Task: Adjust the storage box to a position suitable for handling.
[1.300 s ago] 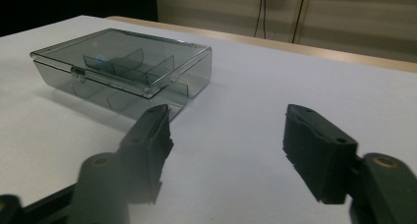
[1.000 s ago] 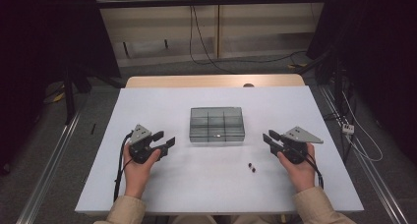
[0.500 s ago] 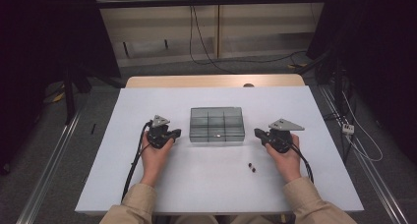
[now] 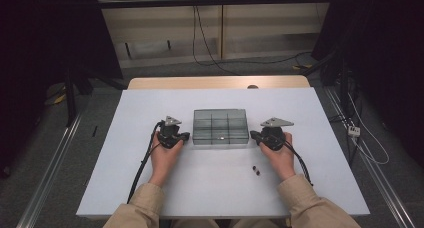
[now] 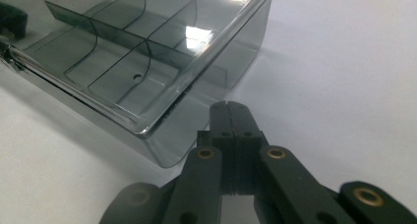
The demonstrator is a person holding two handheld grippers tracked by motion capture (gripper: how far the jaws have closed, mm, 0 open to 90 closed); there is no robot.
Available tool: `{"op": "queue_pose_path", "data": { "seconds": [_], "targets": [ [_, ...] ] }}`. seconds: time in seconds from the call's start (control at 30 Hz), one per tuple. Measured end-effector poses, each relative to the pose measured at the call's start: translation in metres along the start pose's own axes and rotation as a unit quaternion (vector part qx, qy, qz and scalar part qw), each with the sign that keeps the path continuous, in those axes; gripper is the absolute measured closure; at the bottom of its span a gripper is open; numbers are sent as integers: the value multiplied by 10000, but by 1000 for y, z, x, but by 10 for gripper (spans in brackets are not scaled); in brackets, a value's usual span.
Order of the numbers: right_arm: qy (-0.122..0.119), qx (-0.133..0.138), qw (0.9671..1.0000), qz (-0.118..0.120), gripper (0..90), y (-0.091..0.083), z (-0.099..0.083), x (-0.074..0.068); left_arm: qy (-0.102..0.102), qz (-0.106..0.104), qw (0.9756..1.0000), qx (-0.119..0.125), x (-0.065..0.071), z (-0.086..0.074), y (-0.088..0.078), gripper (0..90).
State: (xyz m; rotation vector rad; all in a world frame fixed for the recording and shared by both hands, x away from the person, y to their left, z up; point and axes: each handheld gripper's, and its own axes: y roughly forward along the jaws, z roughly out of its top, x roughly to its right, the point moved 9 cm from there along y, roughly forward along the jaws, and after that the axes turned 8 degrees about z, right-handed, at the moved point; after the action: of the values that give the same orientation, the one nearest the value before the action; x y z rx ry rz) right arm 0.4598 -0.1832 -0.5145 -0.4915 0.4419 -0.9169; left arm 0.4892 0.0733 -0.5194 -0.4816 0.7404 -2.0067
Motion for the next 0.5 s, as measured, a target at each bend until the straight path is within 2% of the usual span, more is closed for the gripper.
{"op": "queue_pose_path", "data": {
  "seconds": [0.17,0.2,0.3,0.37,0.43,0.5],
  "targets": [
    [-30,-47,9999,90,896,4,1,-4,16,-6,10000,-12,0,0,-1,900],
    [-63,-86,9999,63,898,5,1,-4,8,-70,10000,-10,4,0,0,900],
    [-60,-98,9999,53,896,6,1,-4,45,-43,10000,-21,6,0,0,900],
    [-101,-106,9999,25,898,6,1,-5,18,-135,9999,-34,10,0,1,900],
    [-114,-108,9999,12,898,5,1,-5,5,-64,10000,-28,12,1,2,900],
    [-120,-102,9999,13,898,6,1,-5,27,-82,9999,-67,11,0,2,900]
  ]
}}
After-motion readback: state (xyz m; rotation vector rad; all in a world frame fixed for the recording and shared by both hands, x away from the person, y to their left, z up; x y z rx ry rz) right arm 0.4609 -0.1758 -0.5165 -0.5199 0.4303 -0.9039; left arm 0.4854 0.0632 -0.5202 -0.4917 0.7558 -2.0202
